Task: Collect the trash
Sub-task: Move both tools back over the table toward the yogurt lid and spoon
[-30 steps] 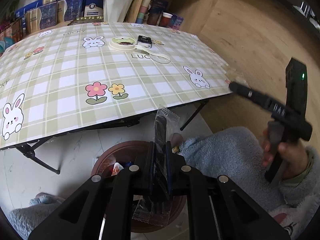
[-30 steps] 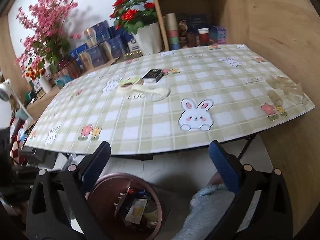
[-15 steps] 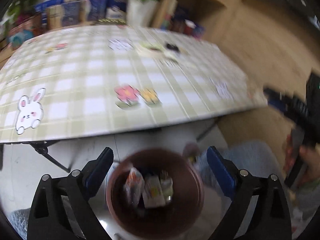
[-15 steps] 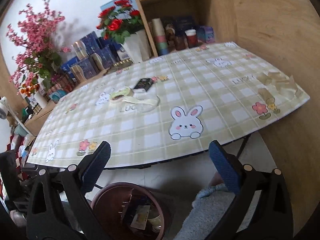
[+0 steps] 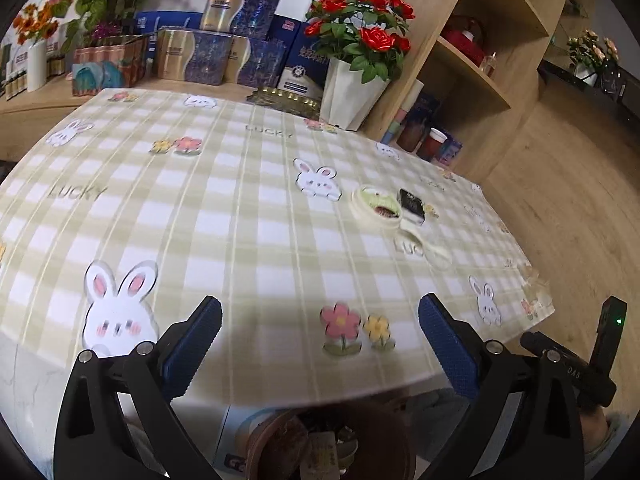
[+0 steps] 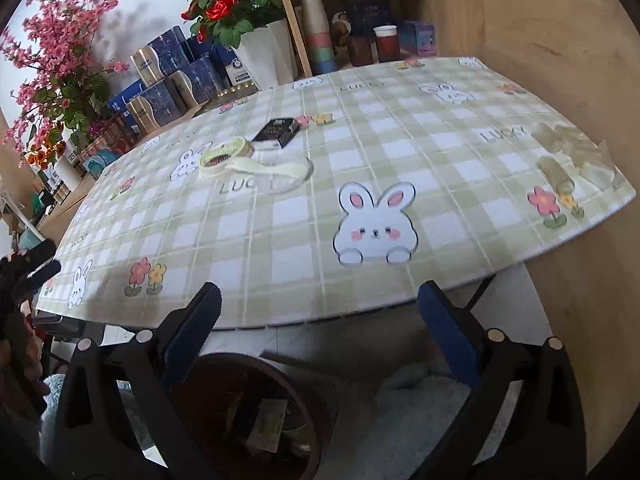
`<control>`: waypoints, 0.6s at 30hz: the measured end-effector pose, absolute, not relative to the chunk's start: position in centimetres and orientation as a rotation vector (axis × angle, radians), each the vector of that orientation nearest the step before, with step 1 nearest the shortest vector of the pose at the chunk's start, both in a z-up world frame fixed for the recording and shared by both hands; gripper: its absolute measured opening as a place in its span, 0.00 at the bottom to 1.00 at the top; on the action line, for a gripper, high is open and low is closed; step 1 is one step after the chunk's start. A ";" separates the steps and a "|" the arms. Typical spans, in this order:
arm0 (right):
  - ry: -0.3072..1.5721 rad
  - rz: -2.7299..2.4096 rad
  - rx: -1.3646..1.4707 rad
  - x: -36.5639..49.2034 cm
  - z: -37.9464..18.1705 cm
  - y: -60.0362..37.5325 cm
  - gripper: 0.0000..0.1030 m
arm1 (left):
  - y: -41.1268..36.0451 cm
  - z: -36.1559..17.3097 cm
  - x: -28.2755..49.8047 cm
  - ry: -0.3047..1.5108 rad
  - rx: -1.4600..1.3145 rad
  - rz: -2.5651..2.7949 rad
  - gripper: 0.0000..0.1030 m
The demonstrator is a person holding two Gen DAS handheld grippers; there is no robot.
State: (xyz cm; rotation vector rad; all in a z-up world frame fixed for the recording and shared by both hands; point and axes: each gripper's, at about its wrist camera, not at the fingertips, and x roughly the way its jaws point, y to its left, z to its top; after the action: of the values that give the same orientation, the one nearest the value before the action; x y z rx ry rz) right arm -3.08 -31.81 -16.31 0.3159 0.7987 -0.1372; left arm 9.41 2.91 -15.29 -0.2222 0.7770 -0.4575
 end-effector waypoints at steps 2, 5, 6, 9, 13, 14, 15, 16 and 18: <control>0.777 -0.145 0.303 -2.8 -15.6 -32.0 0.94 | 2.6 -15.3 10.7 0.783 -0.235 -0.469 0.94; 0.762 -0.146 0.309 -2.1 -15.1 -32.6 0.94 | 1.8 -15.7 12.8 0.828 -0.310 -0.486 0.93; 0.760 -0.147 0.310 -1.8 -15.0 -32.8 0.94 | 1.4 -15.6 13.6 0.834 -0.324 -0.488 0.93; 0.765 -0.150 0.309 -0.2 -15.3 -33.5 0.94 | 0.1 -15.2 15.0 0.831 -0.294 -0.484 0.94; 0.822 -0.136 0.294 3.4 -16.8 -33.1 0.94 | -0.6 -14.7 16.2 0.853 -0.260 -0.493 0.94; 0.827 -0.121 0.294 4.1 -17.1 -32.8 0.94 | -0.5 -14.6 16.4 0.861 -0.247 -0.491 0.94; 0.831 -0.107 0.289 4.8 -17.3 -32.4 0.94 | -0.4 -14.3 16.6 0.860 -0.230 -0.490 0.94; 0.838 -0.095 0.278 5.5 -17.5 -31.9 0.94 | -0.2 -13.9 16.7 0.852 -0.213 -0.485 0.94; 0.878 -0.041 0.246 7.2 -17.8 -30.7 0.93 | 0.3 -13.5 16.7 0.841 -0.192 -0.476 0.94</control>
State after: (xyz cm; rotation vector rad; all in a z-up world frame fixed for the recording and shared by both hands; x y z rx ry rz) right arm 7.23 -30.70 -17.77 0.2457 0.8778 -0.0412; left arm 16.74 0.31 -13.51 -0.1919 0.8410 -0.4758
